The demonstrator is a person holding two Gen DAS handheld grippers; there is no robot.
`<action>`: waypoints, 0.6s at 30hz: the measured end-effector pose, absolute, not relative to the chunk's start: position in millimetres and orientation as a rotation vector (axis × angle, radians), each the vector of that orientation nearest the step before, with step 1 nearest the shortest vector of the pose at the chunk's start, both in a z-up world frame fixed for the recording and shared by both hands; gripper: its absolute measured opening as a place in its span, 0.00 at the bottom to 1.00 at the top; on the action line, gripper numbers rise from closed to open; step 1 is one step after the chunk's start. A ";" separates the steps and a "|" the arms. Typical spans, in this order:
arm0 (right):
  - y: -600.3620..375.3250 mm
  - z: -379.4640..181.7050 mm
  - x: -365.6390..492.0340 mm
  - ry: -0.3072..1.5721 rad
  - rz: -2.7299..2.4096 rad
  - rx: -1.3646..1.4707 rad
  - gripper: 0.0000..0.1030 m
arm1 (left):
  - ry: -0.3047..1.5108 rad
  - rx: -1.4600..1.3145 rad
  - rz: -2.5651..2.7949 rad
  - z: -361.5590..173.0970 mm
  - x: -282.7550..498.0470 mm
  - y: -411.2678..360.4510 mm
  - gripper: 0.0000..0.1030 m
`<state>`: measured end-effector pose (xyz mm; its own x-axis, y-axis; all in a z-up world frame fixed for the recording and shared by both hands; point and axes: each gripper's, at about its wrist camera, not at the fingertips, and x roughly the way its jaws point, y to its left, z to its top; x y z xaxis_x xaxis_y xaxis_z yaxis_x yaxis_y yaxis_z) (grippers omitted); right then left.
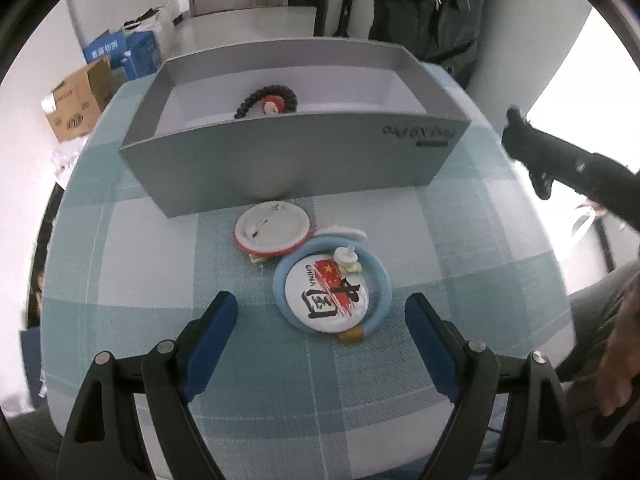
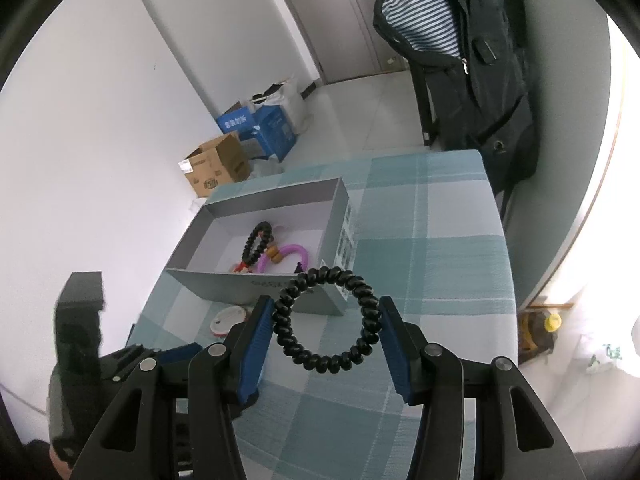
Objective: Organize jewelry
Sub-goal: 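Grasp the black beaded bracelet with the right gripper and lift it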
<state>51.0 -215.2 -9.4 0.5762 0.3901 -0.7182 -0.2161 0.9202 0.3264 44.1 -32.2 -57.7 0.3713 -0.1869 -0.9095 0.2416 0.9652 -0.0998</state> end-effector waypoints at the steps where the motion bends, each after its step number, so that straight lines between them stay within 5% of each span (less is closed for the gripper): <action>1: -215.5 -8.7 51.3 0.888 0.360 0.215 0.49 | 1.160 0.077 -0.268 -58.5 43.0 -34.6 0.80; 4: -216.6 -7.6 50.7 0.885 0.367 0.216 0.49 | 1.151 0.145 -0.261 -58.7 40.3 -40.8 0.80; 8: -219.4 -6.5 49.4 0.881 0.371 0.223 0.49 | 1.147 0.148 -0.294 -56.4 38.0 -44.4 0.56; 18: -223.0 -4.3 49.0 0.880 0.367 0.242 0.49 | 1.137 0.110 -0.328 -49.3 35.0 -47.1 0.56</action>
